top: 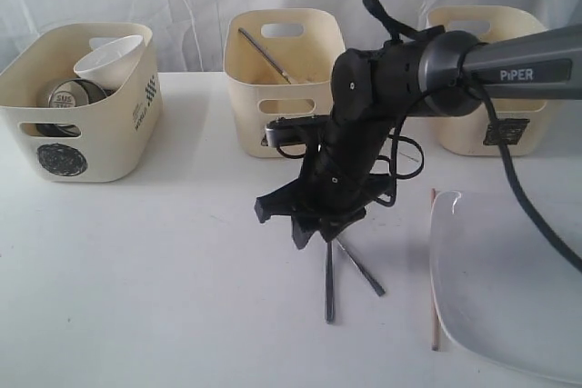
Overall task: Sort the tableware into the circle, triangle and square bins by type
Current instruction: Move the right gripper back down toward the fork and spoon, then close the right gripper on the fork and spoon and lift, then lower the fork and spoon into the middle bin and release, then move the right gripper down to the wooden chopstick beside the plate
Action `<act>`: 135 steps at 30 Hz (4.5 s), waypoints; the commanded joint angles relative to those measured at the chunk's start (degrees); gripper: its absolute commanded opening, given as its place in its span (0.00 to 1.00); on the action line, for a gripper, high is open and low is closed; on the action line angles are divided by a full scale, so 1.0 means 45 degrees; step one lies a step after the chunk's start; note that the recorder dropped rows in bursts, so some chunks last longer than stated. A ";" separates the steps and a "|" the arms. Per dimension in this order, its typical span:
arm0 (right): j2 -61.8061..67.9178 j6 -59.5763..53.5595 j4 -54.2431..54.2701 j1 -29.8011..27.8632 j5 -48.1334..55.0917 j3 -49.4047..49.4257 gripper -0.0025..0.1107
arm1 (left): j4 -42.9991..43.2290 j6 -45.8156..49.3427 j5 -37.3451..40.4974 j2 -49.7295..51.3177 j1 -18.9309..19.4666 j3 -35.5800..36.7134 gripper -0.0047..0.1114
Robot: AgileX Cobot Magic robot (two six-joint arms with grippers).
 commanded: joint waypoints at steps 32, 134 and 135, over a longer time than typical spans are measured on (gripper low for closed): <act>-0.1521 -0.2970 0.4300 -0.2130 0.2636 -0.4402 0.02 | -0.0004 -0.0041 -0.0004 -0.0053 -0.0088 0.0049 0.04; -0.5638 0.0942 0.1467 -0.1415 -0.0287 0.6188 0.27 | -0.0004 -0.0041 -0.0027 -0.0053 -0.0088 0.0049 0.04; -0.5580 0.0942 0.1361 -0.1415 -0.0372 0.6188 0.27 | -0.0004 -0.0041 -0.0027 -0.0053 -0.0088 0.0049 0.04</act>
